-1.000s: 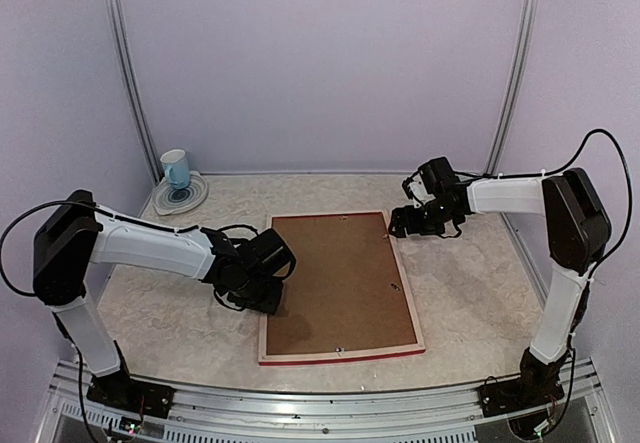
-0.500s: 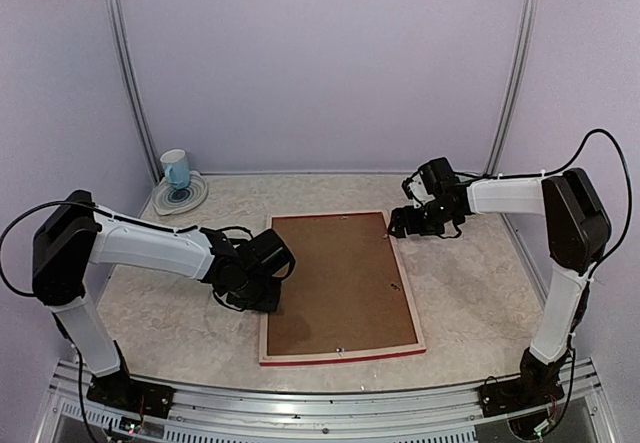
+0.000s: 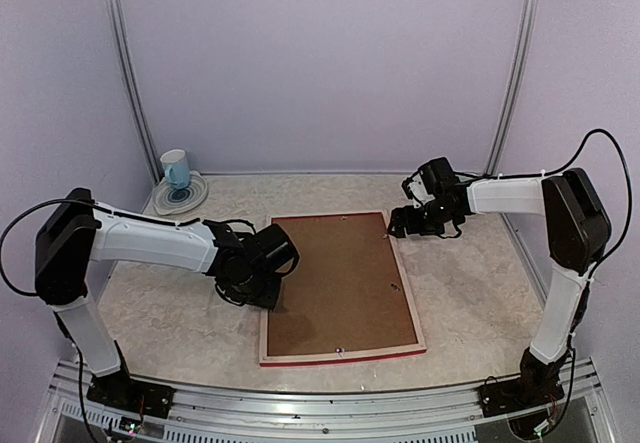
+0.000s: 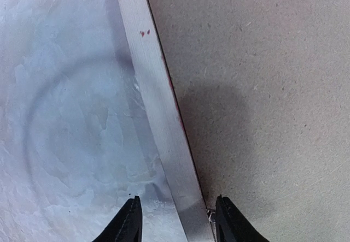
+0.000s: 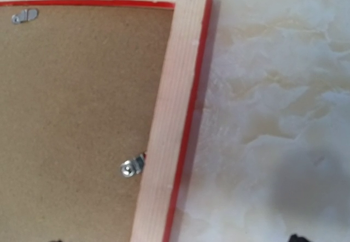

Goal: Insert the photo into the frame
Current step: Press the fastener onto the backboard.

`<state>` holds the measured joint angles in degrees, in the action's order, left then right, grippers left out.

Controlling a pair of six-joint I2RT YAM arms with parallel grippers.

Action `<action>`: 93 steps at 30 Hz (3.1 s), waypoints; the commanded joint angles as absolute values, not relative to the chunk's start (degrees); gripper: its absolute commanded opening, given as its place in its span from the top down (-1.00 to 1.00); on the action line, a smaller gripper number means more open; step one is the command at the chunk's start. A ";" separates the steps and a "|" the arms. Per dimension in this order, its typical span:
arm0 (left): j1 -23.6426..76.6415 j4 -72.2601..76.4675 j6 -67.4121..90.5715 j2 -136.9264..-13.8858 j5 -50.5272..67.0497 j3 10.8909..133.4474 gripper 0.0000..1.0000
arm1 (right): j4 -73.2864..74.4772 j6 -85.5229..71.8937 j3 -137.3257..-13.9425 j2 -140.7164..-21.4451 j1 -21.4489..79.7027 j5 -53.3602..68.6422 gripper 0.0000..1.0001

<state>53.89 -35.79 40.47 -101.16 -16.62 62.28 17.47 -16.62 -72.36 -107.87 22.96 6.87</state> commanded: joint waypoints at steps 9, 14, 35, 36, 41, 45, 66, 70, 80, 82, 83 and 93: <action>52.34 -34.12 36.33 -98.12 -21.14 65.76 -0.37 | 18.33 -19.15 -66.77 -104.71 22.87 8.28 -0.78; 51.66 -31.88 35.05 -99.43 -20.68 65.83 -0.39 | 19.04 -18.59 -64.95 -102.76 24.66 9.55 -0.77; 50.55 -27.24 31.15 -105.59 -21.19 71.82 -0.54 | 24.32 -17.78 -59.01 -98.63 31.22 5.29 -0.58; 50.66 -27.07 30.97 -105.96 -20.79 71.95 -0.54 | 24.41 -17.87 -58.79 -98.54 31.39 5.30 -0.57; 51.51 -26.93 30.67 -108.10 -20.57 72.72 -0.55 | 24.99 -18.19 -58.01 -98.40 32.44 4.52 -0.52; 52.24 -26.75 30.59 -109.40 -20.26 72.97 -0.55 | 25.10 -18.35 -57.83 -97.94 32.85 4.40 -0.51; 52.92 -26.81 30.50 -113.14 -19.51 72.69 -0.56 | 26.09 -18.24 -57.57 -97.96 33.82 3.17 -0.50; 52.96 -26.82 30.58 -113.12 -19.52 72.36 -0.56 | 26.06 -18.23 -57.65 -98.34 34.05 3.33 -0.50; 52.96 -26.57 30.75 -112.51 -19.46 71.98 -0.55 | 27.18 -17.65 -58.13 -100.63 35.10 1.27 -0.48; 52.99 -26.55 30.76 -112.48 -19.35 71.97 -0.55 | 27.26 -17.59 -58.18 -101.17 35.22 0.77 -0.46; 52.99 -26.54 30.76 -112.43 -19.34 72.02 -0.55 | 27.27 -17.63 -58.24 -101.38 35.24 0.55 -0.45; 52.98 -26.74 30.68 -112.41 -19.42 72.06 -0.55 | 26.92 -17.61 -58.65 -102.71 35.24 -0.26 -0.20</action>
<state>52.66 -26.96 30.79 -111.98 -19.81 72.36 25.54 -17.85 -58.37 -100.40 34.76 2.31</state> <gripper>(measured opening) 0.776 0.624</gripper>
